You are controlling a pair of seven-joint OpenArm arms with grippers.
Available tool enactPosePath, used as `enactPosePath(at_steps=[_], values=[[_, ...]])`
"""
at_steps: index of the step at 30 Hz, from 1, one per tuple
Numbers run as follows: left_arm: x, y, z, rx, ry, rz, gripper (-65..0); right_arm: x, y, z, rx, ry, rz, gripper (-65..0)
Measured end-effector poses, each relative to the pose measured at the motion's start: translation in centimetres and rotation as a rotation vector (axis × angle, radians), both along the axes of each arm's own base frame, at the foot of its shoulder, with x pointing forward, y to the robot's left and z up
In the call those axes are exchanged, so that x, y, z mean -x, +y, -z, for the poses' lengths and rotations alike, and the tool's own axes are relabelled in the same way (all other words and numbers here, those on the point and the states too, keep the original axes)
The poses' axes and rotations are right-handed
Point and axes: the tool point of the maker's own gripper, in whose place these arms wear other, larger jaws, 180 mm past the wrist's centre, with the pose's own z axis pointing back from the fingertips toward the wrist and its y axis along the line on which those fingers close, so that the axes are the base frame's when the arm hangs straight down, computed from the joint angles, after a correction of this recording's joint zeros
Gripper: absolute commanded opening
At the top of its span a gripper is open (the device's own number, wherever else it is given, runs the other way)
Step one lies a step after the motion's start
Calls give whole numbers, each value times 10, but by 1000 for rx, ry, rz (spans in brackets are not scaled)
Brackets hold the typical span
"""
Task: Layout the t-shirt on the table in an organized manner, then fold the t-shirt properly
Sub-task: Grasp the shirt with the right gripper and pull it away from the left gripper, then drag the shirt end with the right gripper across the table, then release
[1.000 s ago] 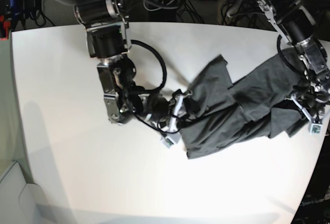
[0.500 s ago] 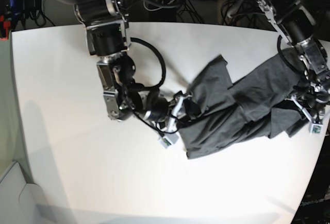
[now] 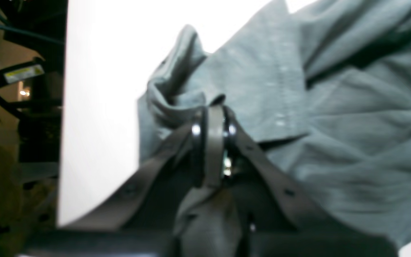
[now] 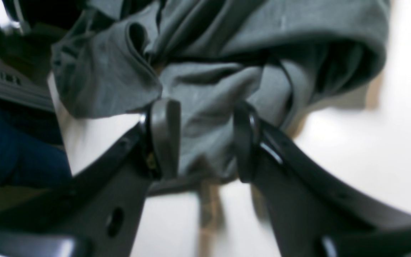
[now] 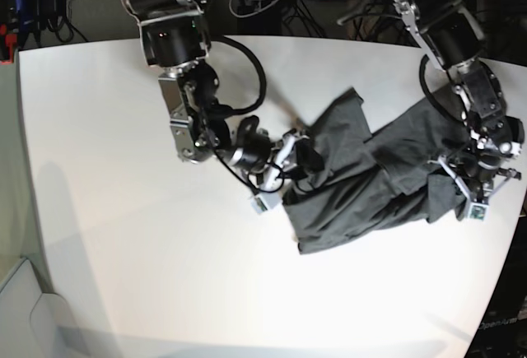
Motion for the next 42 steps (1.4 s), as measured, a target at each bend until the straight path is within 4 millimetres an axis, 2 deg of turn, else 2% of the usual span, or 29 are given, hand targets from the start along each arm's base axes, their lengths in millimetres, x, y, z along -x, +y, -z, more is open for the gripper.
enactPosePath(at_steps=[2,6,8,13,15,19,21,24,29,34,37,42], values=[[-2,-18,7,9,19,36,-646,7,1,16,9,52,-4,-393],[-1,-56,24,58,38,99,-646,9,4,25,-28,90,16,-393],[1,-61,27,67,46,102,-646,7,4,26,-45,90,28,-393],[-1,-54,23,51,37,94,-646,2,-3,28,-43,82,59,-394],[0,-52,23,53,38,89,-646,-12,-21,31,-30,78,159,-394],[3,-55,26,54,45,92,-646,-38,-71,33,9,28,303,-394],[3,-63,23,62,30,94,-646,-47,-91,32,41,8,346,-394],[-1,-75,17,74,7,109,-646,-53,-113,29,88,-19,357,-394],[1,-74,6,52,17,83,-646,-61,-156,22,207,-66,411,-394],[1,-86,2,52,8,109,-646,-62,-199,21,298,-82,484,-394],[8,-78,7,44,26,95,-646,-64,-210,10,320,-121,491,-394],[18,-55,4,-12,41,80,-646,-67,-193,-27,282,-231,465,-394]])
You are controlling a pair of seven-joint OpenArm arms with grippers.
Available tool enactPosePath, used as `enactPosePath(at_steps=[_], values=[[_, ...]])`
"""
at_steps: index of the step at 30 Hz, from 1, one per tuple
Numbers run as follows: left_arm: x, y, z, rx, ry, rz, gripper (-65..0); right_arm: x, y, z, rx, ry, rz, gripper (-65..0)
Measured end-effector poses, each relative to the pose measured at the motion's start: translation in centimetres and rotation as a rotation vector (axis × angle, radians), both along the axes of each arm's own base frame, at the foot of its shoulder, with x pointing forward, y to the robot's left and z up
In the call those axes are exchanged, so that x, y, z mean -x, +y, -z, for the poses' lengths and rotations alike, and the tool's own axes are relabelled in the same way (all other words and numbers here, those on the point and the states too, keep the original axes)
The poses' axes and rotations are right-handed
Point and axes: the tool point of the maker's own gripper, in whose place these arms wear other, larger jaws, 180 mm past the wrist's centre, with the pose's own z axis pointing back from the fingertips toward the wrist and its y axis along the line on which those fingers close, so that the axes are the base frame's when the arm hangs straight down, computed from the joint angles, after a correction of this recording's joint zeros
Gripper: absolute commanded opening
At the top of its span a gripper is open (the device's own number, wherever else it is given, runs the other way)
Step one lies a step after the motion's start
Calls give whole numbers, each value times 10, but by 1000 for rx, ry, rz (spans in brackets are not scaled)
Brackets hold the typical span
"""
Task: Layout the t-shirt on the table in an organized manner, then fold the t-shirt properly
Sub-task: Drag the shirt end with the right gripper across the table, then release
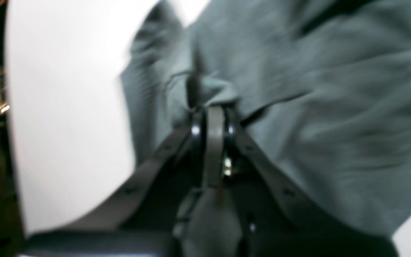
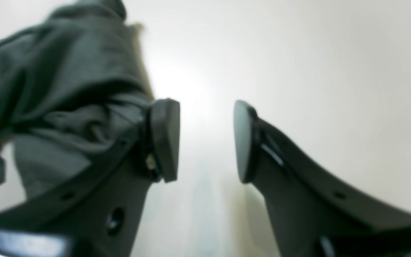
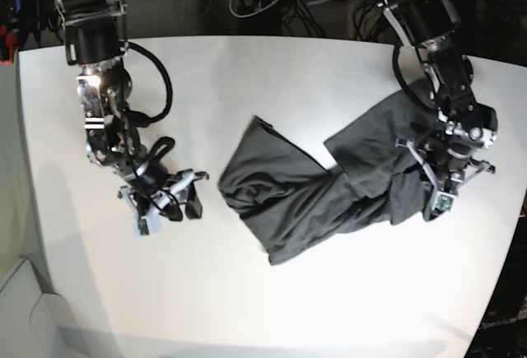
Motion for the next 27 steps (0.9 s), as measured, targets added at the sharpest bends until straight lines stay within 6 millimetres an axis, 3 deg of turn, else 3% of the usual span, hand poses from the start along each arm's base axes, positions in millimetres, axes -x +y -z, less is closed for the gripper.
enactPosePath(at_steps=[4,7,10,15,18,23,27], values=[[-1,4,-14,-13,-43,-9,-646,-2,22,-9,-24,-24,-35,-394],[3,1,-14,-13,-45,-8,-646,2,29,10,-42,29,-33,-394],[5,2,-11,-14,-34,-12,-646,14,32,46,-42,136,-26,-394],[10,-8,-4,12,-23,0,-646,-3,39,52,-81,158,-5,-394],[11,-7,-5,9,-28,-2,-646,0,48,54,-80,152,-26,-394],[15,-13,1,21,-15,0,-646,15,95,56,-53,157,-159,-394],[14,-11,-1,18,-21,-3,-646,23,112,58,-42,154,-217,-417]])
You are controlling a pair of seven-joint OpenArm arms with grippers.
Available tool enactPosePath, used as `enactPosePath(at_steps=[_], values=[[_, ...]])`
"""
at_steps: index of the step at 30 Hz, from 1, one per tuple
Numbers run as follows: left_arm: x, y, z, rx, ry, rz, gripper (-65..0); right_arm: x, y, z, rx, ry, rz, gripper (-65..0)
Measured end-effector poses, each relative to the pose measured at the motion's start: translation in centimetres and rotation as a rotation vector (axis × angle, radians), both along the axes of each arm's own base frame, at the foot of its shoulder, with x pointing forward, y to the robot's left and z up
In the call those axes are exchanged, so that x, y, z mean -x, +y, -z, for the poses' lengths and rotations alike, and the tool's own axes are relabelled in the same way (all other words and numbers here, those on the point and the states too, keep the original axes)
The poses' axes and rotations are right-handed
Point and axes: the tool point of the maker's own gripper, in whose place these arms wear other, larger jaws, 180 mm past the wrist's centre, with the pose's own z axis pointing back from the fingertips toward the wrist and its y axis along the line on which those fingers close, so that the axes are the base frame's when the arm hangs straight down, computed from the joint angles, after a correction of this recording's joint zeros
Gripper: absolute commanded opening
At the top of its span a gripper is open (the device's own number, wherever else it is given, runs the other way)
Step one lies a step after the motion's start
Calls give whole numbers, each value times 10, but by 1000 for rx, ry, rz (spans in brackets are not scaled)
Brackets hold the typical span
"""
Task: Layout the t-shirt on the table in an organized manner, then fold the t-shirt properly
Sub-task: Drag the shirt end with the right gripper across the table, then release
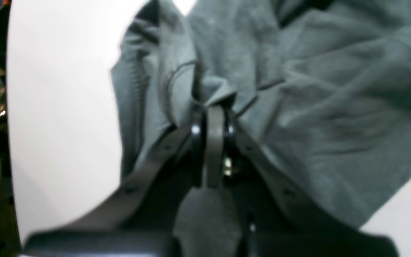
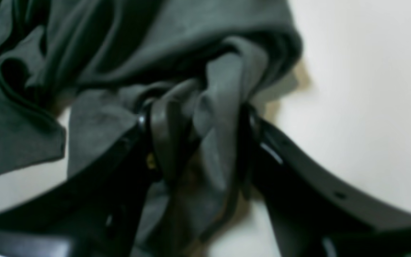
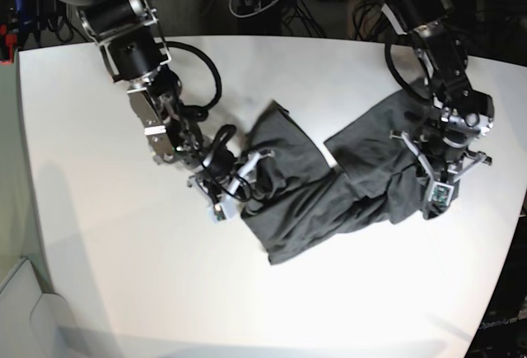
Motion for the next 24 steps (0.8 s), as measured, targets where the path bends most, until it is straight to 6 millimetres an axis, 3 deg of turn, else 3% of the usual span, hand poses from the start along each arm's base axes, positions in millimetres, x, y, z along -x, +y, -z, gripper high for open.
enactPosePath(at_steps=[2,5,7,9,11,14,17,21,24], values=[[0,0,0,1,0,1,-646,3,4,2,9,-2,-21,-472],[0,1,0,0,-1,-1,-646,4,7,2,3,-10,-23,-623],[1,8,-2,-17,2,-2,-646,0,2,0,-12,-22,3,-650],[2,22,-7,-52,2,-2,-646,-8,-18,-2,-9,-29,53,-644],[5,42,-13,-72,-7,-38,-646,-25,-55,-10,4,-55,132,-650],[12,63,-16,-85,-6,-73,-646,-52,-104,-46,22,-155,229,-650],[5,64,-26,-36,-55,-52,-646,-67,-135,-92,14,-277,276,-650],[-11,78,-56,-30,-155,-56,-646,-70,-154,-147,13,-420,292,-649],[-15,80,-49,-9,-135,-69,-646,-69,-162,-170,-4,-485,310,-649]])
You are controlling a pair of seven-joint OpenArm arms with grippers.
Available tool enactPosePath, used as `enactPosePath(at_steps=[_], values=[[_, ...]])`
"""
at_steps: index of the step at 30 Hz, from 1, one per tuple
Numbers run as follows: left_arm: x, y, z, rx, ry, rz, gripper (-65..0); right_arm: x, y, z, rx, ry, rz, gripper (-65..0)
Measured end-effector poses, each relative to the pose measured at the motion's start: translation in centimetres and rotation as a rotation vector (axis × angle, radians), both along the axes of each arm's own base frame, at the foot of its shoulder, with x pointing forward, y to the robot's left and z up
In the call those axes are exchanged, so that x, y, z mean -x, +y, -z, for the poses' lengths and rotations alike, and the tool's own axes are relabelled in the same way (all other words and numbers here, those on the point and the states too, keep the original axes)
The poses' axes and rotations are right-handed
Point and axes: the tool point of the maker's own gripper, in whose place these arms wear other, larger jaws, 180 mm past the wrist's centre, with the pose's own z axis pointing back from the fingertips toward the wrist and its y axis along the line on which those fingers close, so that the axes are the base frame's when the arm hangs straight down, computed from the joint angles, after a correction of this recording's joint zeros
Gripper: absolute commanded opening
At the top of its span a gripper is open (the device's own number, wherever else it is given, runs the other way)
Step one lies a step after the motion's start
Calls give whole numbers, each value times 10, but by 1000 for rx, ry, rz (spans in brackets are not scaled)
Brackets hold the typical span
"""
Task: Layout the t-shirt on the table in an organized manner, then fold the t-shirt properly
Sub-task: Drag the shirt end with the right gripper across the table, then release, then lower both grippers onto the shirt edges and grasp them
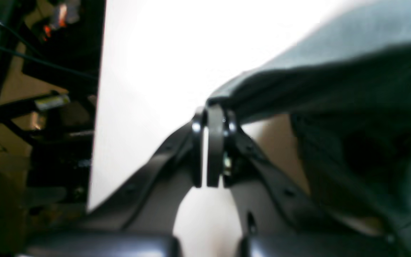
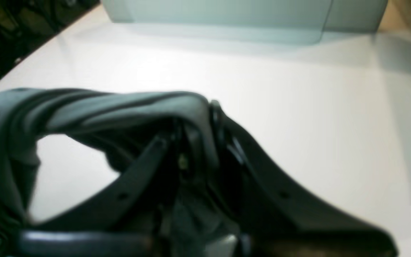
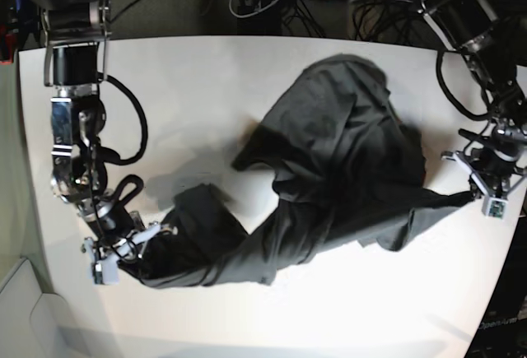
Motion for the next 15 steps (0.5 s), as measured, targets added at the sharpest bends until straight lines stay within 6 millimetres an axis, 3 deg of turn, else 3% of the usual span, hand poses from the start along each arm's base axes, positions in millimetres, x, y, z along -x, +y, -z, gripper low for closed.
enactPosePath(at_steps=[4,6,10,15], values=[[4,19,9,-22,56,-66,-646,-3,-45,-4,-9,-5,136,-649],[3,19,10,-16,59,-68,-646,-4,-50,-2,-20,-9,143,-649],[-10,9,13,21,52,-50,-646,-10,-45,40,-53,113,150,-620],[-6,11,14,21,55,-56,-645,-11,-53,76,-78,212,179,-509]])
